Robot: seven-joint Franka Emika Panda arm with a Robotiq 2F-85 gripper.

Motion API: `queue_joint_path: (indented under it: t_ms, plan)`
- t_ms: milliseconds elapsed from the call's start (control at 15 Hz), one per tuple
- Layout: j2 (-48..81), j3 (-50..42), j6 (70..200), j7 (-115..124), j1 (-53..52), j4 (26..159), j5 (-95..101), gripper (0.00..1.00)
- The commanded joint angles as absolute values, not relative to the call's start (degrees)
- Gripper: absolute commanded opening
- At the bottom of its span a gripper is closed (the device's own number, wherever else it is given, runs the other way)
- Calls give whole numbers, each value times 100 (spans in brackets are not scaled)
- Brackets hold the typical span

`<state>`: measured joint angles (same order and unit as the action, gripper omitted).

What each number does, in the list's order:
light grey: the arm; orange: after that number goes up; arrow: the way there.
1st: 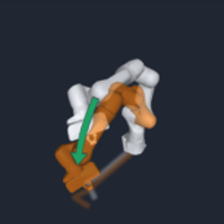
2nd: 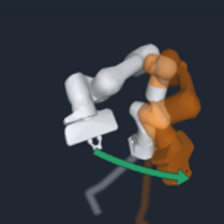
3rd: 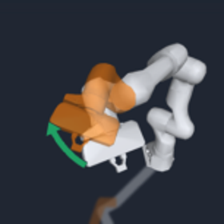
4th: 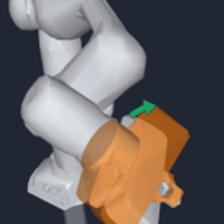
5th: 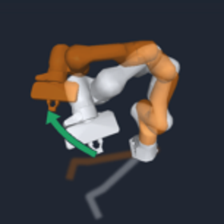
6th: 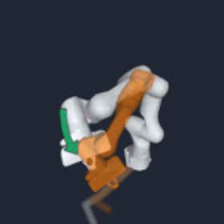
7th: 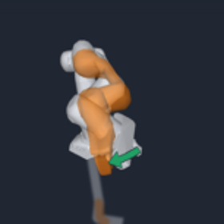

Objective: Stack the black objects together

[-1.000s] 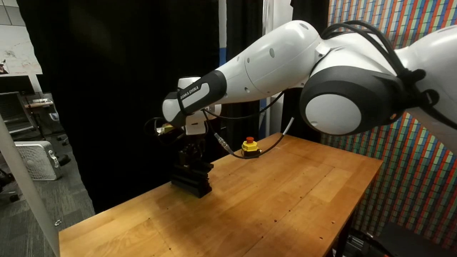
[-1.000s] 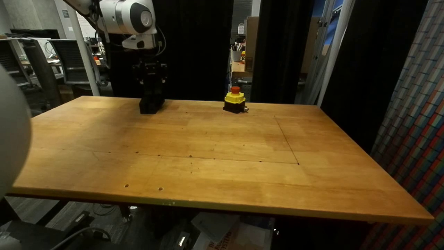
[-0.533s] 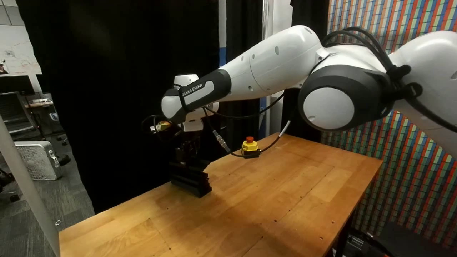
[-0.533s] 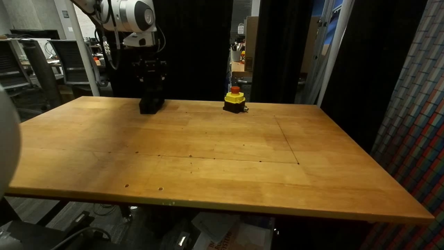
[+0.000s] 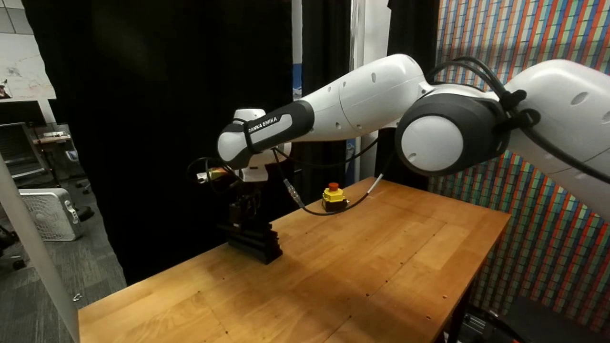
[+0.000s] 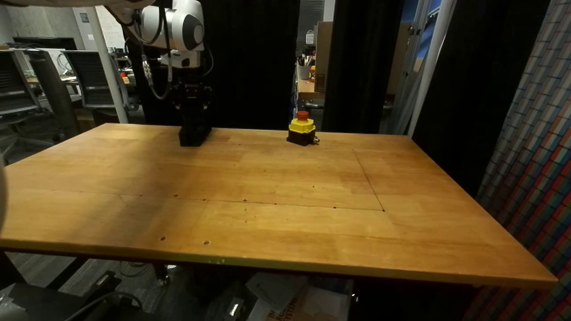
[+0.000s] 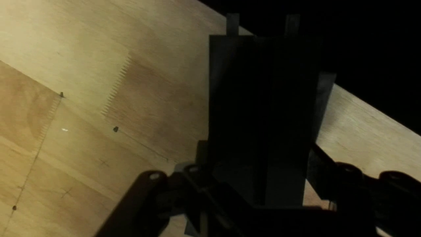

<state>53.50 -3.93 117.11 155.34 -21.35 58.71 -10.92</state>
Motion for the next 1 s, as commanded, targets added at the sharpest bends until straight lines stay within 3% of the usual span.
queue_joint_path:
  t_ms: [0, 533, 933]
  plan:
    - [5696, -80, 11449, 15817, -2061, 5280, -942, 46]
    - [5554, -1017, 11276, 15766, -2664, 5437, -1697, 46]
    - [5489, -2464, 11275, 15767, -3442, 5832, -2914, 46]
